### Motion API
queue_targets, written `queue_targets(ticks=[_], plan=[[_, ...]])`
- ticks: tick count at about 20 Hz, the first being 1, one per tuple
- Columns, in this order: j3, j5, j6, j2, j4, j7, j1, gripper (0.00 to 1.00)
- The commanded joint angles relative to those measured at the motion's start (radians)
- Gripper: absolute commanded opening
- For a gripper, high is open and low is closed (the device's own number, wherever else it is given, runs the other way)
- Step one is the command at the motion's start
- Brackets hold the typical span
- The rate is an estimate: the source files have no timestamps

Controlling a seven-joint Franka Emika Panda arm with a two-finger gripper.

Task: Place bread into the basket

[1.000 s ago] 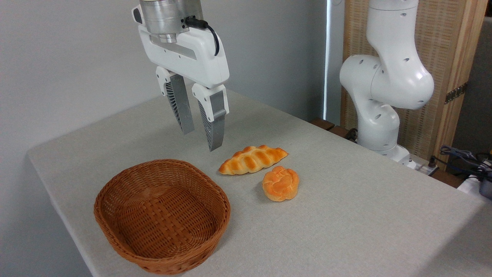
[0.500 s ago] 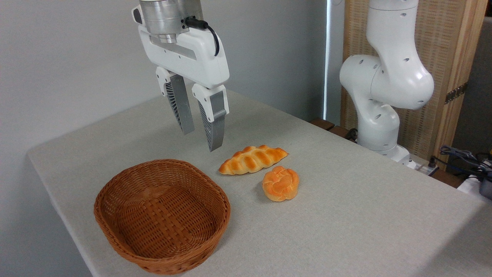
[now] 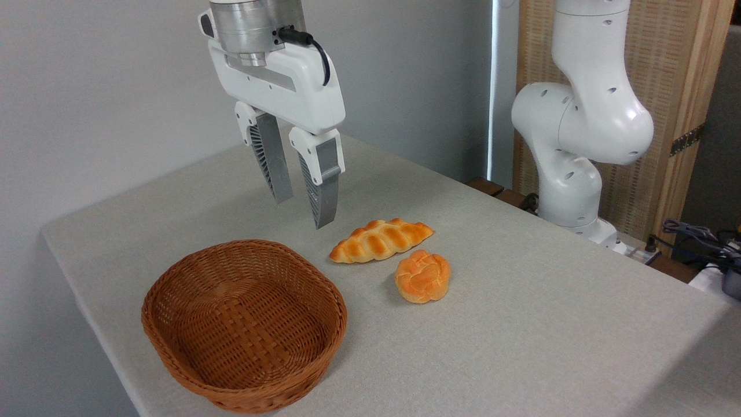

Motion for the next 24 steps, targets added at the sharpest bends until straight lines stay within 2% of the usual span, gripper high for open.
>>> queue_targets(ticks=[1, 4, 8, 10, 14, 19, 24], plan=[[0.008, 0.002, -0.028, -0.004, 0.004, -0.01, -0.008, 1.0], [0.006, 0.002, -0.026, -0.01, -0.012, -0.01, -0.008, 1.0], [0.002, 0.002, -0.002, -0.082, -0.125, -0.007, -0.009, 1.0], [0.008, 0.004, 0.044, -0.14, -0.208, -0.006, -0.032, 1.0], [0.013, 0.004, 0.112, -0.265, -0.389, 0.002, -0.051, 1.0], [0.014, 0.004, 0.128, -0.341, -0.521, 0.065, -0.098, 1.0], [0.011, 0.002, 0.225, -0.411, -0.685, 0.094, -0.14, 1.0]])
